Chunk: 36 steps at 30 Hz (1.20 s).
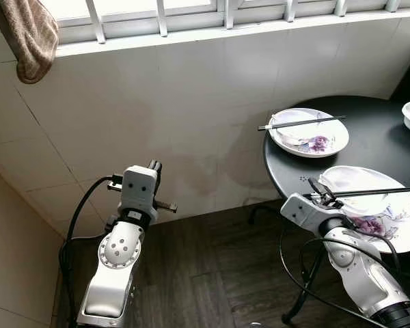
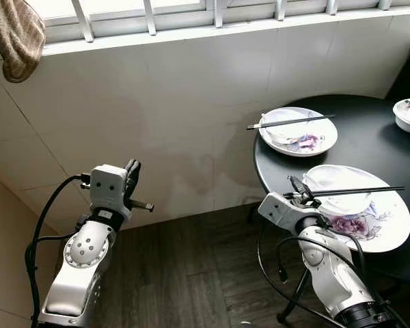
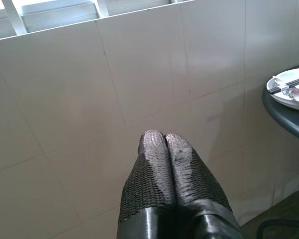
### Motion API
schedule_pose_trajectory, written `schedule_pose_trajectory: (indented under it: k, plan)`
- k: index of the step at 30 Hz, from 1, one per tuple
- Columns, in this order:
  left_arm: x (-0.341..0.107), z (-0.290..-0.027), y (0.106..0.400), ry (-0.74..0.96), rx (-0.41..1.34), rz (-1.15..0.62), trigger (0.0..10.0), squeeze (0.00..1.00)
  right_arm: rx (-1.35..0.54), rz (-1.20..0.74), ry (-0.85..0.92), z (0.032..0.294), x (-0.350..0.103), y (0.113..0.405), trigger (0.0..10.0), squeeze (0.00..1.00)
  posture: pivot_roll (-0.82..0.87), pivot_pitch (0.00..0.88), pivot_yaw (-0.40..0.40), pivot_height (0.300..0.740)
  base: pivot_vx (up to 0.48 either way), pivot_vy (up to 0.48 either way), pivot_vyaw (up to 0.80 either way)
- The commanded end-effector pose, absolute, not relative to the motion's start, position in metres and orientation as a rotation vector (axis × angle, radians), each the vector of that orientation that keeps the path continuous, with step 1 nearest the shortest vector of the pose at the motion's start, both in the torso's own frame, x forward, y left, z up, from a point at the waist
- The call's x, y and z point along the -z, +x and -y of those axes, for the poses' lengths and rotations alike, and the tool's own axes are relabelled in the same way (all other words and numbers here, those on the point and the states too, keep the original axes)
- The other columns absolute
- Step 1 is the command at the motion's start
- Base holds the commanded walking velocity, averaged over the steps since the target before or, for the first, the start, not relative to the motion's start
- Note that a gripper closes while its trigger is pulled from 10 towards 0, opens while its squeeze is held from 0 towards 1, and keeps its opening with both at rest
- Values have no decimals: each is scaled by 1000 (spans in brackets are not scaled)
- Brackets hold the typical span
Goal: Kitchen organization
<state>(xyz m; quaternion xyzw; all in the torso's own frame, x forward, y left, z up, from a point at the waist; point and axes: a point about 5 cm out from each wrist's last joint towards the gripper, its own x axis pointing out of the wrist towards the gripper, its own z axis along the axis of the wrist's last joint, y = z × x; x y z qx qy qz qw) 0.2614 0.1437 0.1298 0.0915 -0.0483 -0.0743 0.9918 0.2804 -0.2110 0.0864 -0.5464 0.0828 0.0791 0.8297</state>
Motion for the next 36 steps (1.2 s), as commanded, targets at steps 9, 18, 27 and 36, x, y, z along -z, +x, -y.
schedule_pose_trajectory:
  k: [9, 18, 27, 36]
  plan:
    - [-129, -143, 263, 186, 147, 102, 10000, 0, -167, -160, -1174, 216, -88, 286, 78, 0, -42, 5, 8, 740, 0, 0, 0]
    - [-129, -145, 263, 185, 137, 99, 10000, 0, -162, -147, -1207, 220, -89, 290, 0, 0, -35, 13, 5, 740, 0, 0, 0]
    - [-126, -146, 263, 178, 139, 84, 10000, 0, -126, -63, -1296, 218, -101, 293, 0, 0, -41, 22, 11, 740, 0, 0, 0]
    - [-125, -145, 263, 168, 142, 75, 10000, 0, 17, 105, -1351, 217, -138, 301, 0, 0, -43, 23, 11, 740, 0, 0, 0]
